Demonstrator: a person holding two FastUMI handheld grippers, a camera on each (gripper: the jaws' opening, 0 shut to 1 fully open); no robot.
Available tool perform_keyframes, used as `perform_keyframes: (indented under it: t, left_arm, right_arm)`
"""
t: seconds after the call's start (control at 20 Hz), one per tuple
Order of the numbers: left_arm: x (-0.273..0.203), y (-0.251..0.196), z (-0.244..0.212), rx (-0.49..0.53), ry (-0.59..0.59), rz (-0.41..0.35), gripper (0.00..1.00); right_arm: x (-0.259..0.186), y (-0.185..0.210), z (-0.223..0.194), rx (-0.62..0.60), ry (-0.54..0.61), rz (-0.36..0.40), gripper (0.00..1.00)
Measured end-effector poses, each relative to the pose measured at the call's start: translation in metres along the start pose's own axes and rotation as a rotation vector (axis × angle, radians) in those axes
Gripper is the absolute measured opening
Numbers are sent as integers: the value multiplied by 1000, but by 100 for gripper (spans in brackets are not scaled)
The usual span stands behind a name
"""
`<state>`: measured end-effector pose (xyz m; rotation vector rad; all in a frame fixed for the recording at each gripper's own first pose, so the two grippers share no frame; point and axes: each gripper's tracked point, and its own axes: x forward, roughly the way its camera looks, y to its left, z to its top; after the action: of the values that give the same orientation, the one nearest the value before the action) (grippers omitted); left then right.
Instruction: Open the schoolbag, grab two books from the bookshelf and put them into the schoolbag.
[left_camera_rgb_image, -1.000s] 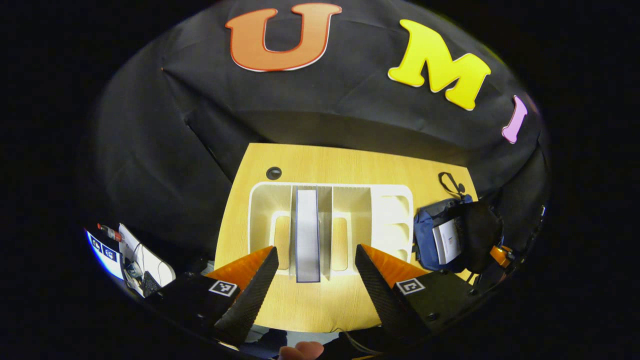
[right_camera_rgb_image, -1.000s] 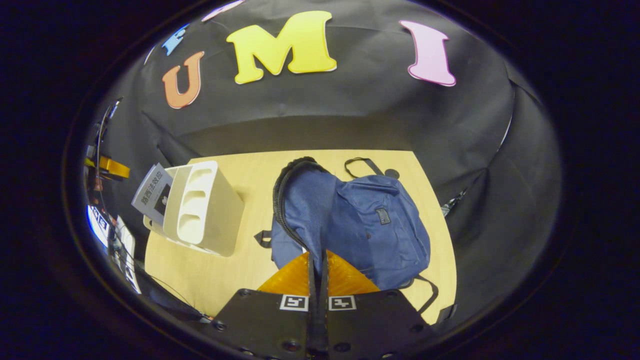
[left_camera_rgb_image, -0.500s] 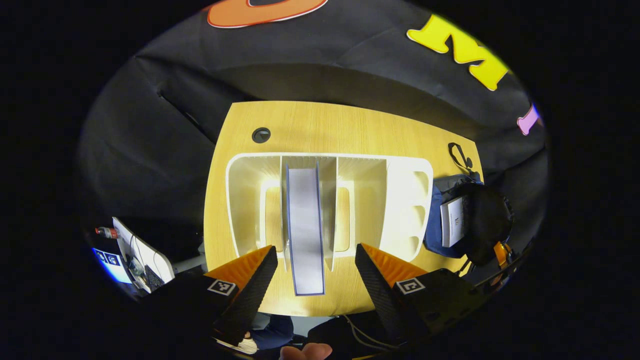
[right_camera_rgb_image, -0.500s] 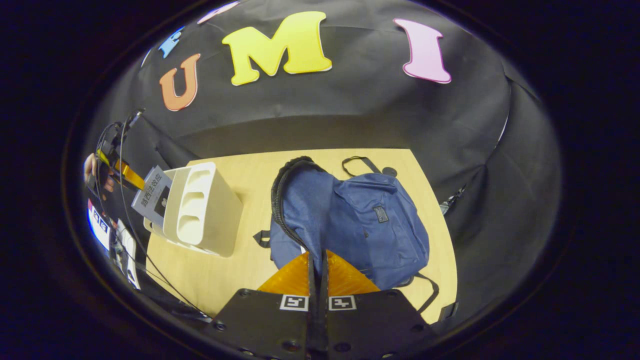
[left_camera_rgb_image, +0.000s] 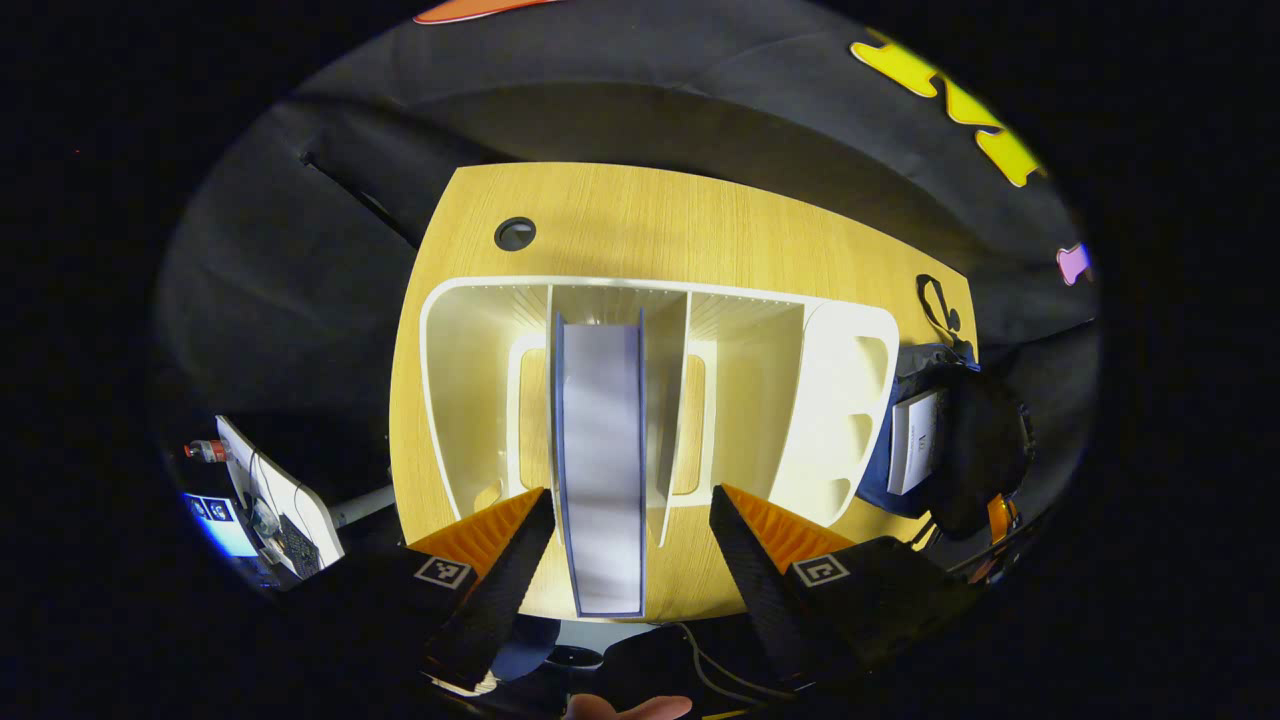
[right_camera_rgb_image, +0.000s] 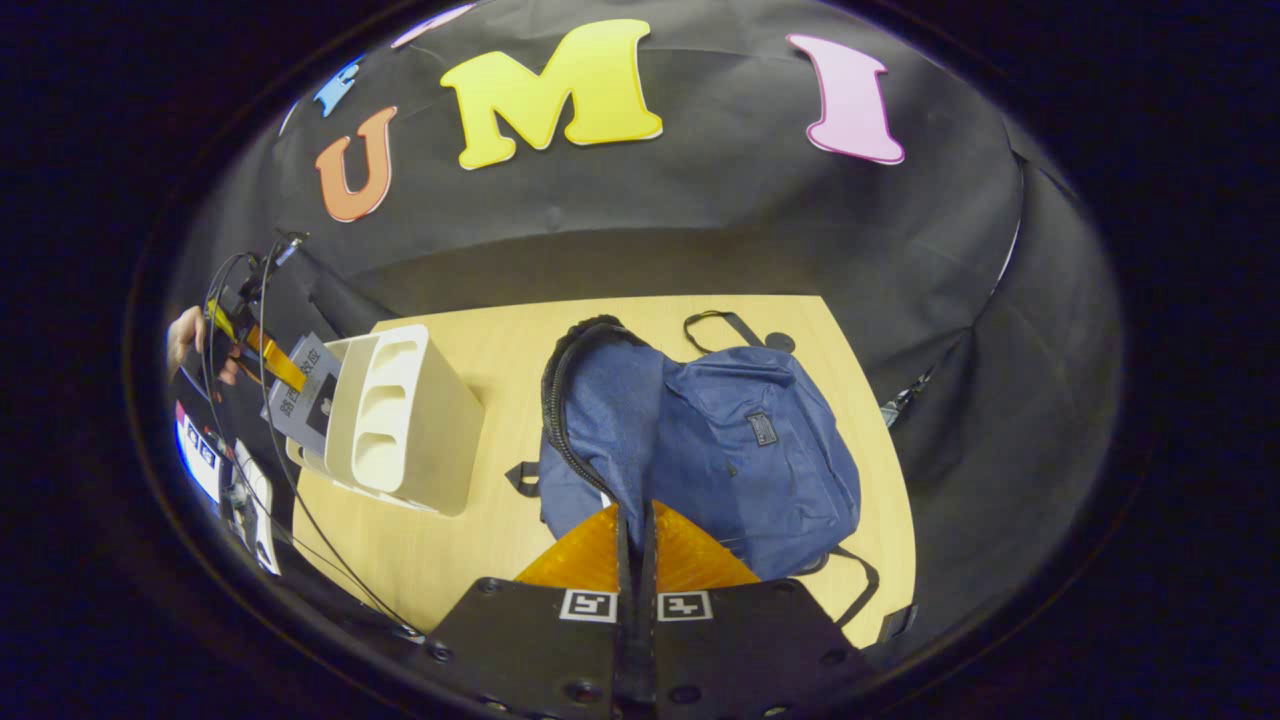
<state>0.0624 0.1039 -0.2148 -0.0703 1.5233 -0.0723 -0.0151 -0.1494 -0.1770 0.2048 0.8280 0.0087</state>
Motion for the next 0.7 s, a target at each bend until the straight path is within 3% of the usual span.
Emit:
perform_keyframes:
  t: [0.25, 0.35, 0.55, 0.6, 0.7]
  left_arm:
    - [11, 4, 0, 30, 35, 31, 96]
    - [14, 7, -2, 33, 51, 46, 82]
    - [18, 12, -4, 8, 69, 67, 69]
    - [19, 13, -6, -6, 74, 68, 72]
    - [20, 14, -9, -33, 83, 69, 59]
  right_arm:
    - [2, -2, 1, -2, 4, -1, 0]
    - [3, -2, 1, 0, 6, 1, 0]
    - [4, -2, 1, 5, 7, 6, 0]
    - [5, -3, 1, 3, 5, 5, 0]
    - [5, -3, 2, 1, 2, 4, 0]
